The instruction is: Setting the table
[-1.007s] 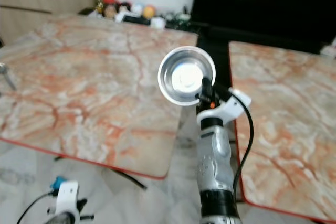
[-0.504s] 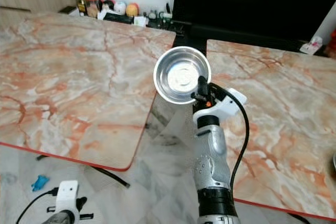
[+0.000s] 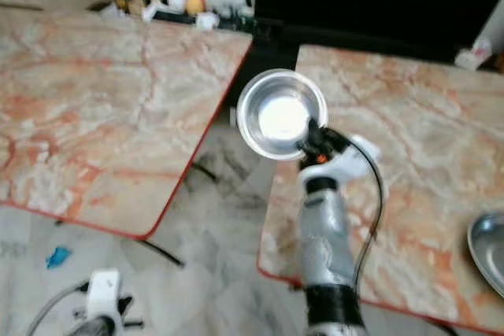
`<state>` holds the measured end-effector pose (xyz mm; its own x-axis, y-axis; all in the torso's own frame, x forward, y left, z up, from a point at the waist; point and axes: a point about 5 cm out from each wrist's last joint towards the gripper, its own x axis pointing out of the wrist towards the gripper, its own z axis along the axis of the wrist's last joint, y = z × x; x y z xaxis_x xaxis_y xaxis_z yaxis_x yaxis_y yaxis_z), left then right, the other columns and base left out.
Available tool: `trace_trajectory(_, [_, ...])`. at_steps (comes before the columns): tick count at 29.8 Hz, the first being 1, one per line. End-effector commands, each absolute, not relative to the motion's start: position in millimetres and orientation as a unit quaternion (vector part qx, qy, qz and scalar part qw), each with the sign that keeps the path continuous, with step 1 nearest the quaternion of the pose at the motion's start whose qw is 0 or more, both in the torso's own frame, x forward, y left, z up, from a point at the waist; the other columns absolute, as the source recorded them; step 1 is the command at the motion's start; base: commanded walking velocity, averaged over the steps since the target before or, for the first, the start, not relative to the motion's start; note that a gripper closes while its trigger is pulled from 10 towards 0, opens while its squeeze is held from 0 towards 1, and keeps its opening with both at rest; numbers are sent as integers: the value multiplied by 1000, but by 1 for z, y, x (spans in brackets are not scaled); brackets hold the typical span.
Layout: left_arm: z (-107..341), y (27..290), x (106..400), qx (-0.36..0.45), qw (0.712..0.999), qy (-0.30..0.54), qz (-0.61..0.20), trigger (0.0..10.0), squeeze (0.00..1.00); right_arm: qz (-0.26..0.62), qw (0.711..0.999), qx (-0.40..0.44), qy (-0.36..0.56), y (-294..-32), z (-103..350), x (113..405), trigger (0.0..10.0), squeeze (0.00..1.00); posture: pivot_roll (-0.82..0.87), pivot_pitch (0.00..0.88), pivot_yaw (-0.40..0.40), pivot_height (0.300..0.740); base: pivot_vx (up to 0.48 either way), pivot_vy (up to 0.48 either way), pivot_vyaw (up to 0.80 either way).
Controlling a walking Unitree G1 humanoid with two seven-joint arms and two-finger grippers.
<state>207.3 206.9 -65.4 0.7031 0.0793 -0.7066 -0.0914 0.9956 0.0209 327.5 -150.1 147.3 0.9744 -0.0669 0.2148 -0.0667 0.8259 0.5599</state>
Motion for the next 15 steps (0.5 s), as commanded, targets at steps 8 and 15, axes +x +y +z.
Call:
trace_trajectory(8, [-66,213,205,-3,920,389,51,10000,0,5,947,298,-122,-145,154,329,10000,0,82,43,-71,740,0,-258,0])
trace_trajectory(15, [-66,212,205,-3,920,388,50,10000,0,2,947,300,-120,-146,152,329,10000,0,87,34,-75,740,0,-257,0])
